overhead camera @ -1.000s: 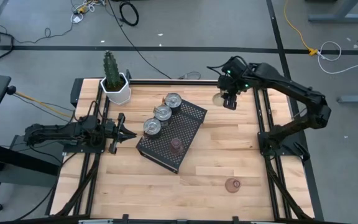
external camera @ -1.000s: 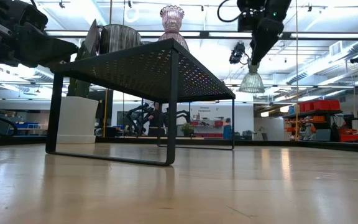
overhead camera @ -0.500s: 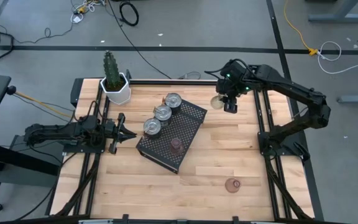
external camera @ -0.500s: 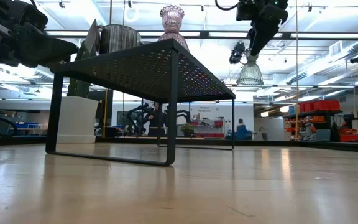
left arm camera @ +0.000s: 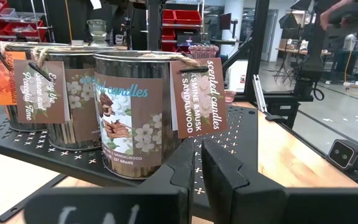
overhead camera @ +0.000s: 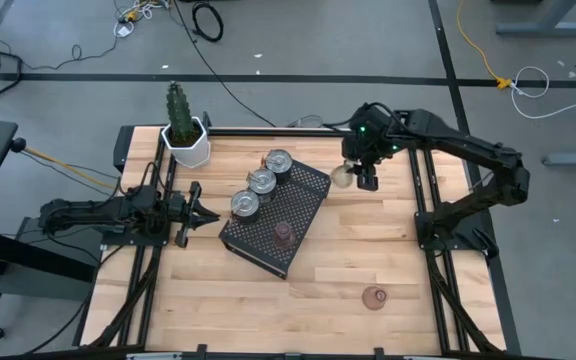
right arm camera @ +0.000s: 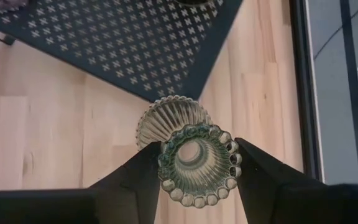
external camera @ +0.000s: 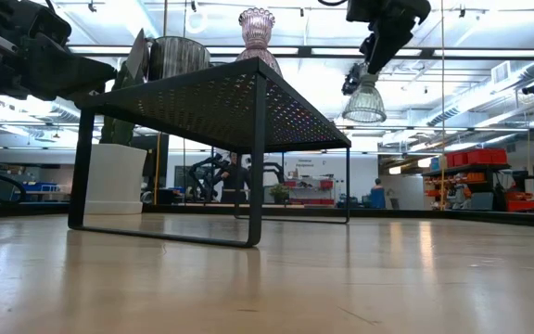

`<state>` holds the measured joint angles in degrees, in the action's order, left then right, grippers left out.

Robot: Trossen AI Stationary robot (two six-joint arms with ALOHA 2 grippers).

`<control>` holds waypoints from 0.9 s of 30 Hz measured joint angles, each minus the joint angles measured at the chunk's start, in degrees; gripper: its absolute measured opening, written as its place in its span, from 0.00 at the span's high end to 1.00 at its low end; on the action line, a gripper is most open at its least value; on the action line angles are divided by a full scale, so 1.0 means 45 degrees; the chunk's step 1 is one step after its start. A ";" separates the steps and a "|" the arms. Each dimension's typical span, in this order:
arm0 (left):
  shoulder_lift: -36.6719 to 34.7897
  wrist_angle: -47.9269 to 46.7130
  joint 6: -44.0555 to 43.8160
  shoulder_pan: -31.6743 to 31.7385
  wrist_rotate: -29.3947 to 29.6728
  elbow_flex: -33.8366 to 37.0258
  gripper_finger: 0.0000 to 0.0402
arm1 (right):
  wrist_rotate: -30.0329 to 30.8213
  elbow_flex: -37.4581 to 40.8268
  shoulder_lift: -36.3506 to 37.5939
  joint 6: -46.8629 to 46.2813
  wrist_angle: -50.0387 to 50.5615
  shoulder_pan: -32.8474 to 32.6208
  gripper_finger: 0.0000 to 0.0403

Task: Pick & Place candle stick holders
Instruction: Put the green candle holder on the shelf

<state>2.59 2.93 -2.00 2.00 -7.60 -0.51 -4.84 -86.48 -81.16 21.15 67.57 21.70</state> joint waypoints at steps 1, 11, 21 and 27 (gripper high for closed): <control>0.0000 -0.0003 0.0005 0.0003 0.0000 -0.0002 0.91 | -0.0068 0.0000 -0.0015 -0.0036 -0.0069 -0.0052 0.58; 0.0005 0.0001 0.0004 0.0000 0.0000 -0.0004 0.91 | -0.0164 -0.0128 -0.0292 -0.0553 -0.1055 -0.1098 0.58; 0.0002 0.0002 0.0005 0.0005 0.0000 -0.0002 0.91 | -0.0128 -0.2001 -0.1296 -0.0648 -0.0523 -0.1896 0.58; 0.0005 0.0002 0.0005 0.0004 0.0000 -0.0001 0.91 | -0.0129 -0.3007 -0.1917 -0.0628 -0.0107 -0.2359 0.58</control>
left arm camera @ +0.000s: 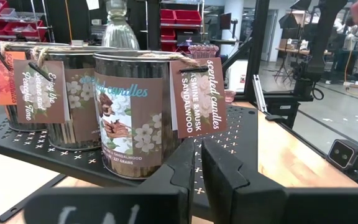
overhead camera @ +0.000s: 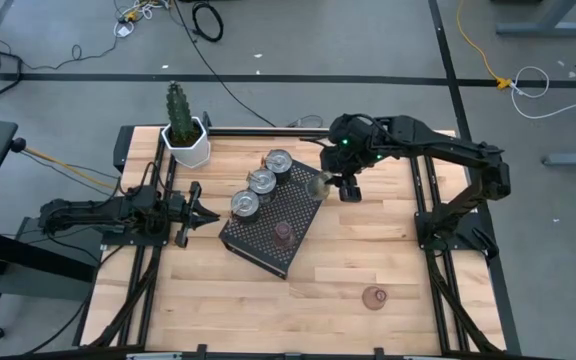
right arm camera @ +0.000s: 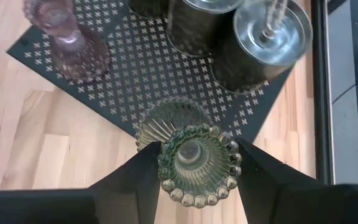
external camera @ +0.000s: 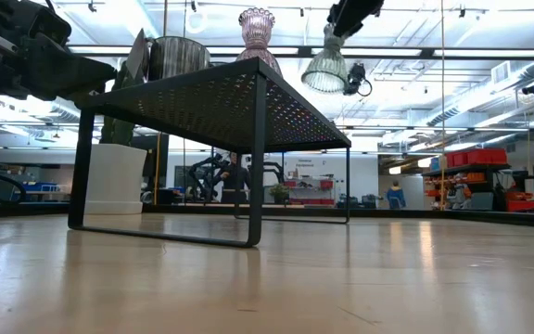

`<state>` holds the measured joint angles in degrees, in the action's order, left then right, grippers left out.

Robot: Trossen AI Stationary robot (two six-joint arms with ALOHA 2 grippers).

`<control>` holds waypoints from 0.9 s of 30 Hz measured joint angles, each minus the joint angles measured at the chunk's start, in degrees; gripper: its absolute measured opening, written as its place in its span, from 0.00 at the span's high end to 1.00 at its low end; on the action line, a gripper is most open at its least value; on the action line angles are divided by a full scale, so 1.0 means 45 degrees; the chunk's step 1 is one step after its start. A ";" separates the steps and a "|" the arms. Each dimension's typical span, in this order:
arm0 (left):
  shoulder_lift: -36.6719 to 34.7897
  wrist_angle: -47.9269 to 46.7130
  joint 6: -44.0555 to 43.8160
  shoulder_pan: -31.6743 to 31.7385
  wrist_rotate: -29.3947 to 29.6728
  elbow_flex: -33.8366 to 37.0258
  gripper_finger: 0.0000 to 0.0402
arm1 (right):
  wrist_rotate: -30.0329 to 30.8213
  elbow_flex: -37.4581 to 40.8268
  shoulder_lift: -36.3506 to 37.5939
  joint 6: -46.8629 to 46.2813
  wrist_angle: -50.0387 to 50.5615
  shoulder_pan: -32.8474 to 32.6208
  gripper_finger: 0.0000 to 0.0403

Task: Pick & Place candle stick holders
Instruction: Put the green candle holder on the shelf

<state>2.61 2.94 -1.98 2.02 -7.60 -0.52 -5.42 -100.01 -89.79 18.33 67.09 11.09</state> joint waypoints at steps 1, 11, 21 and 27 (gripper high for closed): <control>0.0000 -0.0005 0.0000 0.0001 0.0000 -0.0004 0.91 | -0.0001 -0.0125 -0.0086 0.0010 0.0038 -0.0074 0.58; 0.0000 0.0000 -0.0005 0.0001 0.0000 0.0000 0.91 | -0.0003 -0.0728 -0.0874 0.0087 0.0093 -0.0709 0.58; -0.0003 0.0000 0.0000 0.0000 0.0000 0.0000 0.91 | 0.0002 -0.0733 -0.1487 0.0491 -0.0071 -0.1205 0.58; 0.0000 0.0000 0.0000 0.0000 0.0000 -0.0004 0.91 | -0.0003 -0.0738 -0.1760 0.0758 -0.0292 -0.1385 0.58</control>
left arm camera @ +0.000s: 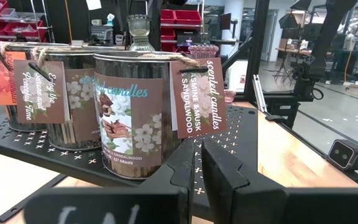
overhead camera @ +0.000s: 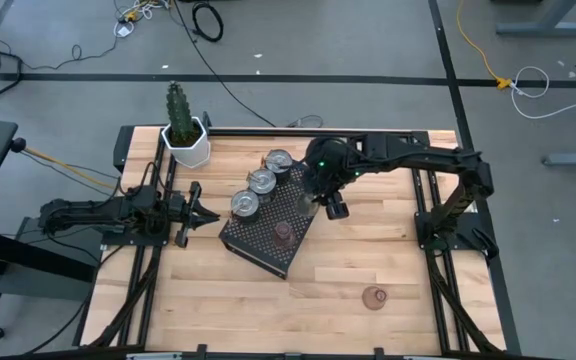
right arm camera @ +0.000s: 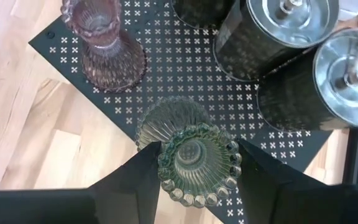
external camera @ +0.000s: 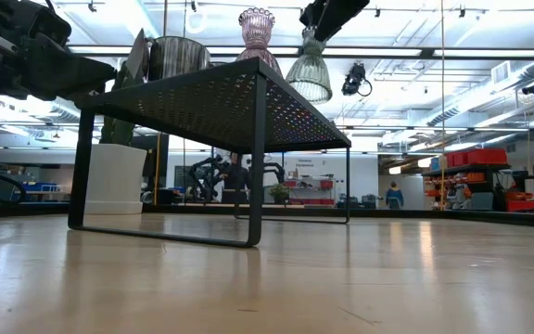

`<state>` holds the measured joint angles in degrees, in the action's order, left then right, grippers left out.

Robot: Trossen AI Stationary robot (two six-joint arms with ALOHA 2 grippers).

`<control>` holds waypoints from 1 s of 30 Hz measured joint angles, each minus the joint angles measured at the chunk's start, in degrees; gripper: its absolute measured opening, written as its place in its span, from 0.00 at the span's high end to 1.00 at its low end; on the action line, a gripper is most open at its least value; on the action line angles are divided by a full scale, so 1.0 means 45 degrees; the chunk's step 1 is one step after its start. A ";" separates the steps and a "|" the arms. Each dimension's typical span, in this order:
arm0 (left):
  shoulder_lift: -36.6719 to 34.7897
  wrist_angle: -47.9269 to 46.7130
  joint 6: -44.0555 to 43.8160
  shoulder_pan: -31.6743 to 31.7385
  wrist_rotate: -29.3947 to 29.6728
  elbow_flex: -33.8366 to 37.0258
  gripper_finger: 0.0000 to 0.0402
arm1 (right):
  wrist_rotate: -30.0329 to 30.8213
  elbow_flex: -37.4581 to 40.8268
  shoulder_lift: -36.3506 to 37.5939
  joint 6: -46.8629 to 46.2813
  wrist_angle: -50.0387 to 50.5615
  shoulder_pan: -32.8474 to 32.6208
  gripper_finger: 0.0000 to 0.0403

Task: Pick & Place candle stick holders
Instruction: Put the green candle holder on the shelf

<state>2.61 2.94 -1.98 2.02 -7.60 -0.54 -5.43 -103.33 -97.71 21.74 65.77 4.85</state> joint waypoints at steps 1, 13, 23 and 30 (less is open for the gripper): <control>-0.0001 0.0000 -0.0001 -0.0002 0.0000 0.0000 0.91 | 0.0000 0.0000 -0.0048 0.0044 -0.0045 -0.0024 0.58; 0.0000 0.0000 0.0000 0.0000 0.0000 0.0005 0.91 | -0.0005 0.0000 -0.0092 0.0391 -0.0669 -0.0090 0.58; 0.0000 0.0000 0.0000 -0.0001 0.0000 0.0005 0.91 | -0.0005 0.0000 -0.0092 0.0611 -0.0709 -0.0090 0.58; -0.0002 0.0000 0.0000 -0.0001 0.0000 0.0005 0.91 | -0.0039 0.0000 -0.0082 0.0616 -0.0982 -0.0090 0.58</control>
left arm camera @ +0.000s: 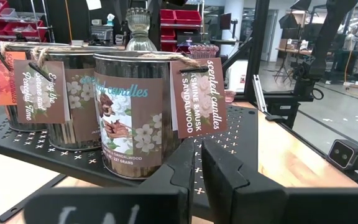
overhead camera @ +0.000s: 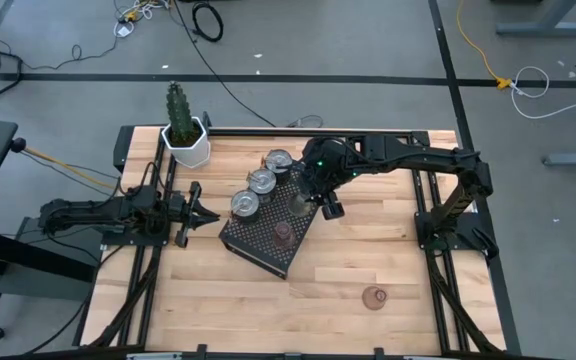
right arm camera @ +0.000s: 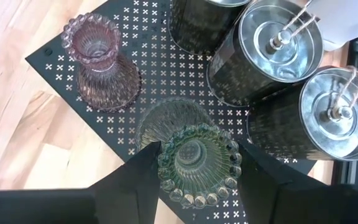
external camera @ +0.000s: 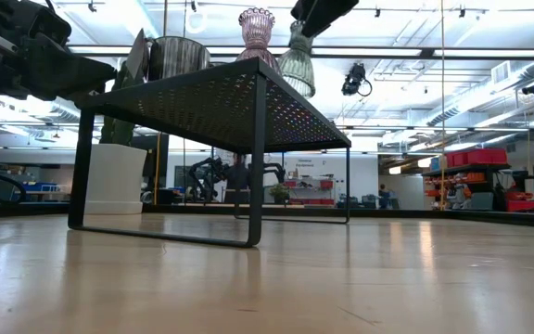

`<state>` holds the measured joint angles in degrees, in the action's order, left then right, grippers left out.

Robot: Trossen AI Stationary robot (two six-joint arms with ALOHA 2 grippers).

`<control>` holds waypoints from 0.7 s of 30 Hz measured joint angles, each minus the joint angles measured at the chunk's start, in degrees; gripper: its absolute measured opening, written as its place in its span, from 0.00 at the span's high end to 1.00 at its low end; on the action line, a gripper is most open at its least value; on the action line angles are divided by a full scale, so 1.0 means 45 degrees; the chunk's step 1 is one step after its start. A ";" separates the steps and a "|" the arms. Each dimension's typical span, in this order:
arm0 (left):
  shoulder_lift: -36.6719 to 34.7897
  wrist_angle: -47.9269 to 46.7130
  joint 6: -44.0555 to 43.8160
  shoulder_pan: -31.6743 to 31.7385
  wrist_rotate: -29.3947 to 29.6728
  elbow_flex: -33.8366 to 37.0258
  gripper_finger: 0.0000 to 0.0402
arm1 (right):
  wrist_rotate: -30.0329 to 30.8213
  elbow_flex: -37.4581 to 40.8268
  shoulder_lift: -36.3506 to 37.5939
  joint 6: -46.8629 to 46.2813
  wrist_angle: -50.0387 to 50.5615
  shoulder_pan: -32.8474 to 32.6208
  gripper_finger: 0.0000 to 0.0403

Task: Pick & Place candle stick holders
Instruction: Put the green candle holder on the shelf

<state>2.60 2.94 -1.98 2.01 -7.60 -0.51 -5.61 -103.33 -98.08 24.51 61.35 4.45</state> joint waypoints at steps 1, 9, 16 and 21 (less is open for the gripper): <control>-0.0003 0.0000 0.0000 -0.0003 0.0000 0.0000 0.91 | 0.0000 0.0000 0.0000 0.0000 -0.0044 0.0000 0.58; 0.0002 0.0000 -0.0005 0.0000 0.0000 -0.0002 0.91 | -0.0438 0.0005 -0.0093 0.0005 -0.0716 -0.0005 0.58; -0.0003 0.0000 0.0000 0.0002 0.0000 0.0000 0.91 | -0.0422 0.0029 -0.0468 0.0114 -0.0762 -0.0005 0.58; 0.0000 0.0002 -0.0002 0.0002 0.0000 0.0000 0.91 | -0.0340 0.0029 -0.0563 0.0287 -0.0846 0.0000 0.58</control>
<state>2.60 2.95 -1.99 2.02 -7.60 -0.51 -7.14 -103.20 -100.62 25.80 57.55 4.45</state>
